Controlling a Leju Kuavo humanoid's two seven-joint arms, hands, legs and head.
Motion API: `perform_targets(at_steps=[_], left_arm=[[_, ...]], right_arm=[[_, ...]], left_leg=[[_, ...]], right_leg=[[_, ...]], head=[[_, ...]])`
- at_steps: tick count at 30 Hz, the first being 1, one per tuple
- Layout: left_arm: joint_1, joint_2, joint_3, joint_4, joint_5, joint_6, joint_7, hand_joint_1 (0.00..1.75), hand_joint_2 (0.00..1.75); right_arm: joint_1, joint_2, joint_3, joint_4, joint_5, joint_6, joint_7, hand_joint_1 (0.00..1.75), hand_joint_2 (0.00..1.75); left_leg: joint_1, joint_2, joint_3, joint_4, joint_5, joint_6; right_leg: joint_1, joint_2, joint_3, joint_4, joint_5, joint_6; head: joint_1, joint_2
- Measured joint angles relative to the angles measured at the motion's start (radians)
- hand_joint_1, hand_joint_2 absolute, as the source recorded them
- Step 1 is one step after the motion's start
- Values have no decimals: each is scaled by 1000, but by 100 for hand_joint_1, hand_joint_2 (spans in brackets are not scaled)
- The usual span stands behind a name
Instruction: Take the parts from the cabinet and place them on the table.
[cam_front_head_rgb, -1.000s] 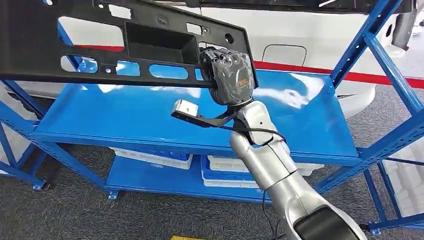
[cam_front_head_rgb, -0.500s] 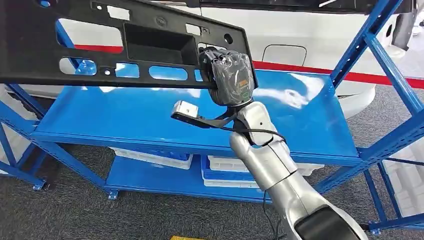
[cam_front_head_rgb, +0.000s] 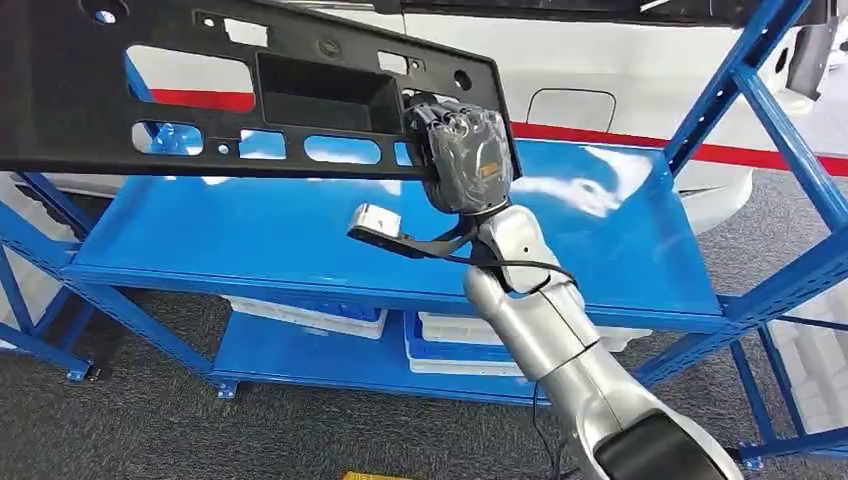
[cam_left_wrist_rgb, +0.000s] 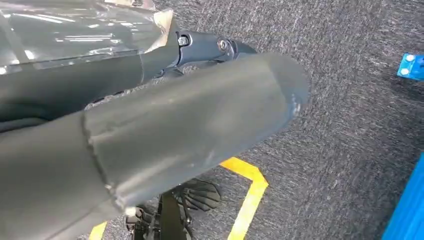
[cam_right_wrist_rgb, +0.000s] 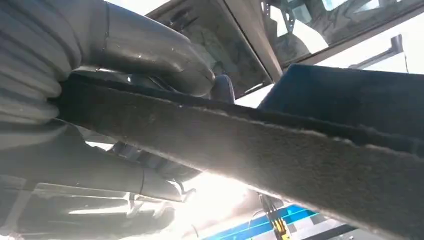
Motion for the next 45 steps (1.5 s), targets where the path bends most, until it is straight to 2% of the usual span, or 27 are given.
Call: perform_targets(at_steps=[2, 4, 6, 8, 10, 11, 12, 15, 16, 18, 20, 21, 23, 25, 27, 28, 31, 32, 34, 36, 37, 38, 39, 41, 42, 43, 45], left_arm=[[-2, 0, 0, -1, 5, -18, -5, 0, 0], [-5, 0, 0, -1, 8, -34, -8, 0, 0], [-5, 0, 0, -1, 9, -40, -8, 0, 0], [-5, -1, 0, -1, 10, -46, -9, 0, 0], [-6, -1, 0, -1, 17, -66, -17, 0, 0], [-6, 1, 0, -1, 18, -74, -19, 0, 0], [-6, 1, 0, -1, 19, -75, -16, 0, 0], [-2, 1, 0, -1, 21, -71, 31, 0, 0], [1, 2, 0, 0, 21, -61, 47, 0, 0], [7, 1, 0, 0, 21, -49, 62, 0, 0], [8, 0, 0, 0, 25, -39, 77, 0, 0], [9, -1, 0, 0, 26, -31, 89, 0, 0], [14, -3, 0, 0, 26, -19, 108, 0, 0], [16, -7, -1, 0, 19, -5, 127, 0, 0], [16, -8, -2, 0, 18, -2, 130, 0, 0], [15, -10, -6, 0, 15, 6, 142, 0, 0], [21, -15, -17, 0, 5, 23, 161, 0, 0], [22, -18, -20, 0, 3, 25, 164, 0, 0], [21, -27, -25, 0, -2, 27, 164, 0, 0], [22, -31, -27, 0, -2, 27, 168, 0, 0], [22, -32, -28, 0, -2, 28, 168, 0, 0], [22, -34, -29, 0, -2, 28, 168, 0, 0], [22, -35, -31, 0, -2, 27, 168, 0, 0], [22, -40, -31, 0, -2, 28, 164, 0, 0], [21, -43, -31, 0, -2, 29, 162, 0, 0], [20, -43, -31, 0, -2, 33, 157, 0, 0], [16, -45, -31, 0, -2, 41, 149, 0, 0]], right_arm=[[4, -10, 0, -8, 0, 0, 6, 175, 175], [10, -22, 0, -13, -2, 1, 7, 175, 175], [26, -35, 0, -15, -4, 1, 8, 175, 175], [32, -43, -1, -15, -5, 1, 8, 175, 175], [31, -47, -1, -20, -13, 1, 8, 175, 175], [30, -50, -1, -24, -21, 2, 6, 175, 175], [31, -52, -1, -30, -31, 2, 5, 175, 175], [45, -76, -7, -68, -56, 6, 6, 175, 175], [51, -83, -9, -83, -59, 9, 6, 175, 175], [64, -93, -10, -108, -64, 13, 8, 175, 175], [84, -105, -15, -131, -64, 14, 9, 175, 175], [96, -113, -18, -142, -66, 15, 11, 175, 175], [119, -124, -22, -164, -66, 19, 18, 175, 175], [146, -135, -36, -201, -61, 24, 34, 175, 175], [152, -137, -39, -210, -59, 25, 37, 175, 175], [162, -144, -47, -237, -57, 33, 45, 175, 175], [200, -158, -64, -295, -56, 44, 58, 175, 175], [215, -164, -70, -313, -56, 51, 61, 175, 175], [241, -181, -82, -343, -58, 60, 62, 175, 175], [270, -193, -90, -364, -58, 61, 62, 175, 175], [289, -199, -93, -373, -59, 61, 62, 175, 175], [306, -203, -95, -380, -60, 61, 62, 175, 175], [321, -204, -99, -388, -61, 61, 62, 175, 175], [345, -206, -109, -405, -63, 67, 62, 175, 175], [352, -206, -112, -414, -63, 74, 62, 175, 175], [358, -206, -115, -423, -63, 79, 61, 175, 175], [377, -204, -125, -439, -69, 88, 60, 175, 175]], left_leg=[[8, 5, 7, -14, 7, 10], [8, 5, 6, -13, 8, 13], [8, 6, 6, -13, 8, 13], [9, 6, 6, -12, 10, 11], [11, 5, 5, -8, 11, 5], [9, 5, 1, -5, 11, -3], [6, 3, -4, -1, 13, -10], [8, -1, -9, 3, 25, -30], [14, 1, -17, 7, 20, -34], [17, 6, -45, 85, -66, -44], [18, 6, -100, 248, -159, -54], [18, 6, -117, 310, -182, -56], [18, 6, -84, 294, -163, -55], [18, 6, 37, 119, -96, -48], [18, 6, 86, 48, -81, -43], [13, 5, 113, 3, -102, -38], [3, 2, 100, 6, -86, -23], [5, 3, 97, -5, -74, -10], [12, 10, 84, -17, -50, 13], [12, 11, 63, -17, -35, 16], [12, 11, 50, -16, -26, 16], [12, 11, 38, -16, -18, 14], [12, 11, 28, -15, -10, 13], [12, 11, 7, -11, 3, 6], [12, 11, 0, -6, 9, 1], [6, 11, -10, 1, 13, -6], [6, 11, -12, 3, 27, -16]], right_leg=[[0, -1, -25, 53, -39, -3], [-2, -1, -100, 213, -112, -14], [-2, -1, -165, 352, -146, -8], [-6, -2, -134, 284, -105, 11], [-13, -4, -37, 94, -33, 29], [-15, -6, -2, 29, -27, 26], [-4, -2, -1, 40, -9, 16], [-3, -2, -18, 40, -5, 0], [-18, -2, -20, 35, 4, -13], [-14, -4, -32, 35, 16, -32], [-8, -7, -46, 36, 26, -43], [-6, -8, -53, 37, 30, -43], [-4, -9, -65, 37, 39, -41], [-3, -9, -70, 38, 45, -35], [-2, -9, -70, 38, 46, -32], [1, -9, -75, 38, 52, -23], [-2, -11, -76, 33, 66, -2], [4, -11, -78, 31, 72, 7], [5, -9, -112, 89, 7, -5], [2, -8, -157, 232, -82, -18], [1, -8, -178, 311, -114, -15], [1, -8, -180, 347, -117, -7], [0, -9, -160, 336, -102, 5], [-5, -9, -65, 202, -44, 27], [-6, -9, 0, 105, -30, 28], [-2, -9, 57, 22, -52, 19], [5, -7, 44, 10, -47, 11]], head=[[2, 0], [3, 0], [5, 0], [4, 0], [4, 0], [6, 0], [5, 0], [3, 0], [4, 0], [-5, 0], [-5, 0], [-5, 0], [-5, 0], [-5, 0], [-5, 0], [-4, 0], [-7, 0], [-7, 0], [-1, 0], [1, 0], [2, 0], [2, 0], [3, 0], [3, 0], [4, 0], [5, 0], [2, 0]])
